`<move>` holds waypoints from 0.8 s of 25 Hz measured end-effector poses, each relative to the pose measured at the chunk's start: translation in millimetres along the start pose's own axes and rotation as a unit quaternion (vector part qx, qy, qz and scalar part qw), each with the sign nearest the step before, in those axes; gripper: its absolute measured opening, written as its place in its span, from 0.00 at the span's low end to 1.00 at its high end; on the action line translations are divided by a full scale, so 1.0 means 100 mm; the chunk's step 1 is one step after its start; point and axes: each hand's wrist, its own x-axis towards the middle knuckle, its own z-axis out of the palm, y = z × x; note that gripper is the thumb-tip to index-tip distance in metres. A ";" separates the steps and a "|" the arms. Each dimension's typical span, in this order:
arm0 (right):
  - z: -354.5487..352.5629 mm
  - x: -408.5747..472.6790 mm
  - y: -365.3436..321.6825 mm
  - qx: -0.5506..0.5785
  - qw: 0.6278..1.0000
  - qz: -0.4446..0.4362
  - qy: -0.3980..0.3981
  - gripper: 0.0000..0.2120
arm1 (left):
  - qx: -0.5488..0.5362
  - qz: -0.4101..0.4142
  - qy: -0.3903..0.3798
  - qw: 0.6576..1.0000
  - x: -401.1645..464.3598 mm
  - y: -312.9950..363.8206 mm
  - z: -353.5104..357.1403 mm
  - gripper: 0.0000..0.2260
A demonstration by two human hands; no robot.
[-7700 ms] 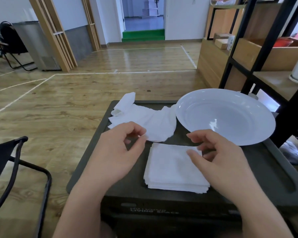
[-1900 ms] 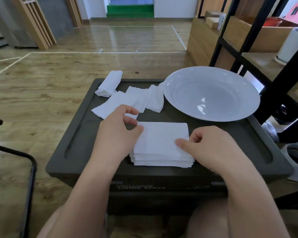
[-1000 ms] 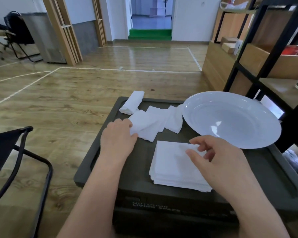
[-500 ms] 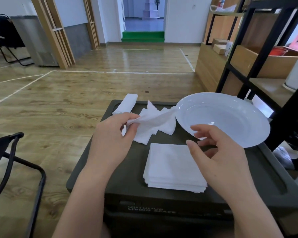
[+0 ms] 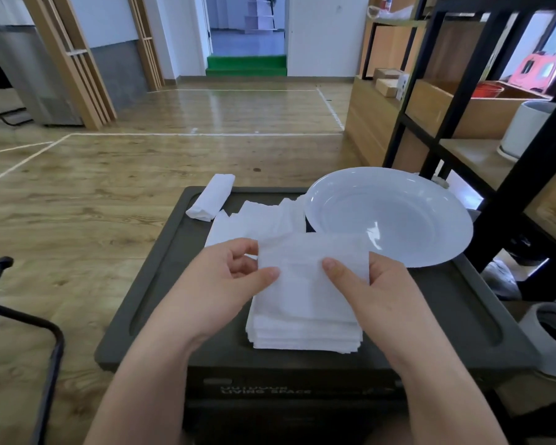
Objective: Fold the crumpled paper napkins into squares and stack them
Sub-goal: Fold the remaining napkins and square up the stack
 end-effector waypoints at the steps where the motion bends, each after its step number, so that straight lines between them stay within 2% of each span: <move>1: 0.01 0.01 0.03 -0.019 1.000 0.011 0.012 0.07 | 0.006 -0.014 0.030 0.999 0.02 -0.02 0.03 0.04; 4: 0.03 0.06 0.12 -0.079 0.995 0.025 0.059 0.08 | 0.034 -0.040 0.089 0.995 0.06 -0.08 0.05 0.16; 6: 0.03 0.10 0.17 -0.111 0.989 0.023 0.093 0.08 | 0.069 -0.054 0.094 0.992 0.08 -0.12 0.07 0.17; 13: 0.06 0.24 0.34 -0.172 0.966 -0.046 0.189 0.04 | 0.205 -0.094 0.115 0.967 0.11 -0.20 0.23 0.14; 17: 0.09 0.30 0.42 -0.203 0.958 -0.033 0.199 0.02 | 0.229 -0.096 0.139 0.959 0.13 -0.23 0.25 0.10; 20: 0.08 0.31 0.42 -0.162 0.964 -0.049 0.206 0.04 | 0.242 -0.078 0.168 0.952 0.12 -0.24 0.23 0.07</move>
